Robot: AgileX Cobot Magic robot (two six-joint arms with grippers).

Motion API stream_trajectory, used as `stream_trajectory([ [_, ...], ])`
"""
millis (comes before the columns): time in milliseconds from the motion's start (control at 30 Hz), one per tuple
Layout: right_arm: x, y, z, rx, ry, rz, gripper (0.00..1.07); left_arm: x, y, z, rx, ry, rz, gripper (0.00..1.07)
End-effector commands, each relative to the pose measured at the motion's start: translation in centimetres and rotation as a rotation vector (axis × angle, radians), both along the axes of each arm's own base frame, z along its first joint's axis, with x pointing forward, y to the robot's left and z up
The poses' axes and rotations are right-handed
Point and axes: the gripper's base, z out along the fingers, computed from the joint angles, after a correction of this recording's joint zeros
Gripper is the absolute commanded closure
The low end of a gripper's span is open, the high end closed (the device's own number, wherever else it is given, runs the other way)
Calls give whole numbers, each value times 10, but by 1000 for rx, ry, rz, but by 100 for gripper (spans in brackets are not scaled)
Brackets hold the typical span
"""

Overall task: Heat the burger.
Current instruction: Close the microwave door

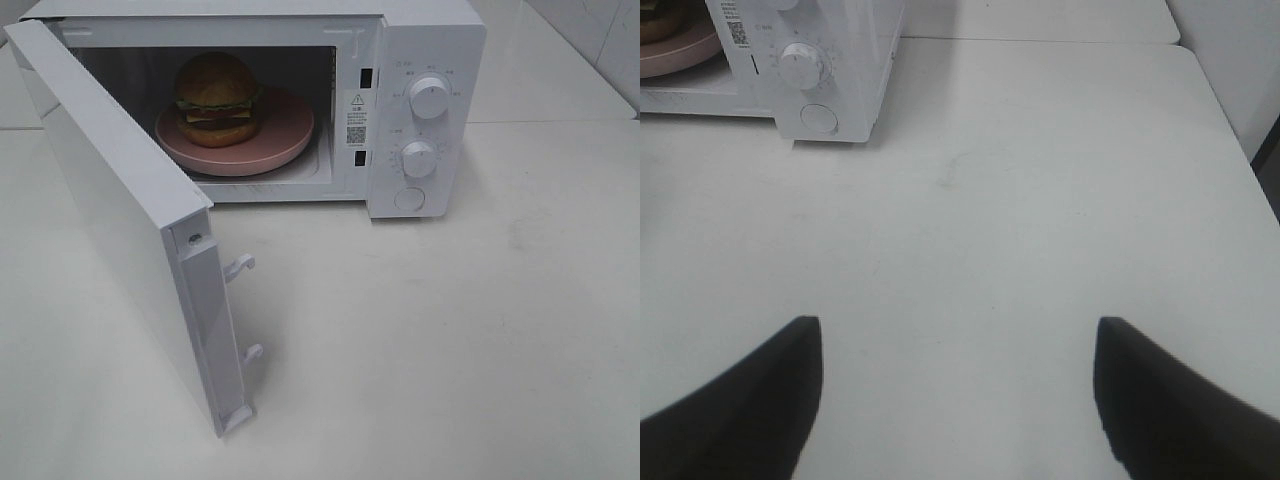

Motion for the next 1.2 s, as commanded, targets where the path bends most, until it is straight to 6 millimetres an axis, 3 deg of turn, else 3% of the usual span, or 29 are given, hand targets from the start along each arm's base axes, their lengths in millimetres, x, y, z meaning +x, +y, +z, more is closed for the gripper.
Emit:
stream_trajectory([
  [33,-4,0,0,-4,-35,-7,33,0,-1,1,-9,-16,-1,7],
  [1000,-4,0,0,-4,-35,-7,33,0,-2,4,-28,-31,-4,7],
  [1200,-4,0,0,-4,-35,-7,33,7,-1,20,-35,-82,5,20],
])
